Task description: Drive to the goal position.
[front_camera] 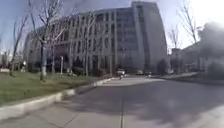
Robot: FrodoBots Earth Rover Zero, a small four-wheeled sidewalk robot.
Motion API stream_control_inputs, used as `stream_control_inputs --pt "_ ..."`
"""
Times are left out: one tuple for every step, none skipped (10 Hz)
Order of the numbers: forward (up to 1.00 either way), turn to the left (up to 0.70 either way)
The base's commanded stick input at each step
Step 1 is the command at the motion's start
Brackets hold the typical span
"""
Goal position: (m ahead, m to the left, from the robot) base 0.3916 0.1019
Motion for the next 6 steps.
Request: stream_control_inputs --pt "1.00 0.05" --pt "1.00 0.05" --pt "1.00 0.05" --pt "1.00 0.05" --pt "1.00 0.05" --pt "1.00 0.05"
